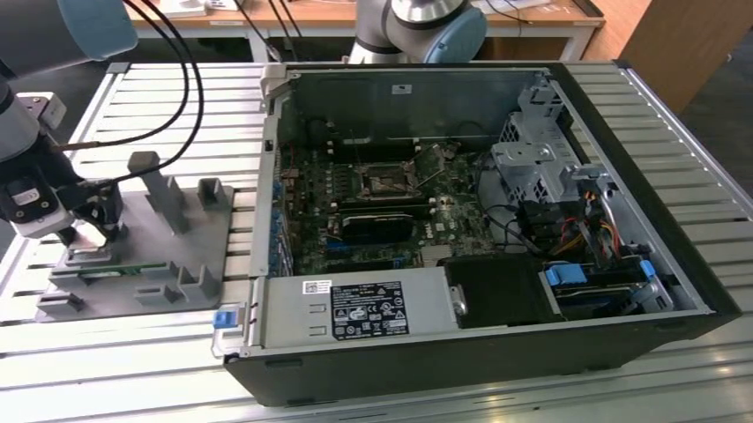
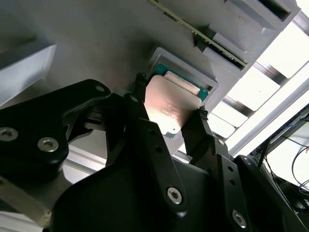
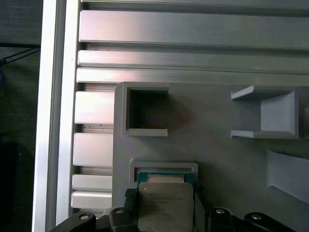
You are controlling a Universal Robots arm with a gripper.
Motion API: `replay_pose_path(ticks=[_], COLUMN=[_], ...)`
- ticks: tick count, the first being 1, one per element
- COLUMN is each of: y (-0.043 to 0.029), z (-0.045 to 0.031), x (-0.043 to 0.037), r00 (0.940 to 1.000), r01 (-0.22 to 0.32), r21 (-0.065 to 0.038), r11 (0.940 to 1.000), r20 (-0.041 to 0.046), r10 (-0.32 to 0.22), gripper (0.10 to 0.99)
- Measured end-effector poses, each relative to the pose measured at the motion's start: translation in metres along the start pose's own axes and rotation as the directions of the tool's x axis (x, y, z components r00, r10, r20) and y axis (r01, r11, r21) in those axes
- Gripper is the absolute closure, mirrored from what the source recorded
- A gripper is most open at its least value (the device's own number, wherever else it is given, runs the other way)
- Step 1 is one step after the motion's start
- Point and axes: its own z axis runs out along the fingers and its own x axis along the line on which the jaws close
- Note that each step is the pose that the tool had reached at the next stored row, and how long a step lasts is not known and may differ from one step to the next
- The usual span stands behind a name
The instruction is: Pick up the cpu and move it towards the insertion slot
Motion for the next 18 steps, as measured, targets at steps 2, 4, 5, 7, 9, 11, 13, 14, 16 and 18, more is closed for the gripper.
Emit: replay_pose_path(ticks=[2, 4, 5, 7, 9, 11, 13, 14, 16, 18], y=[0.0001, 0.0002, 0.0002, 0.0003, 0.0004, 0.0004, 0.0005, 0.0005, 0.0005, 0.0006], z=[-0.0024, -0.0053, -0.0070, -0.0103, -0.0123, -0.0143, -0.0152, -0.0155, -0.0174, -0.0193], x=[0.0000, 0.0000, 0.0000, 0.0001, 0.0001, 0.0001, 0.0000, 0.0000, 0.0001, 0.0001], r00=[1.0000, 1.0000, 1.0000, 1.0000, 1.0000, 1.0000, 1.0000, 1.0000, 1.0000, 1.0000], r01=[0.000, 0.000, 0.000, 0.000, 0.000, 0.000, 0.000, 0.000, 0.000, 0.000], r21=[0.000, 0.000, 0.000, 0.000, 0.000, 0.000, 0.000, 0.000, 0.000, 0.000], r11=[1.0000, 1.0000, 1.0000, 1.0000, 1.0000, 1.0000, 1.0000, 1.0000, 1.0000, 1.0000], r20=[0.0002, 0.0001, 0.0001, 0.0001, 0.0001, 0.0000, 0.0002, 0.0004, 0.0000, 0.0000], r10=[0.000, 0.000, 0.000, 0.000, 0.000, 0.000, 0.000, 0.000, 0.000, 0.000], gripper=[0.541, 0.541, 0.541, 0.541, 0.541, 0.541, 0.541, 0.541, 0.541, 0.541])
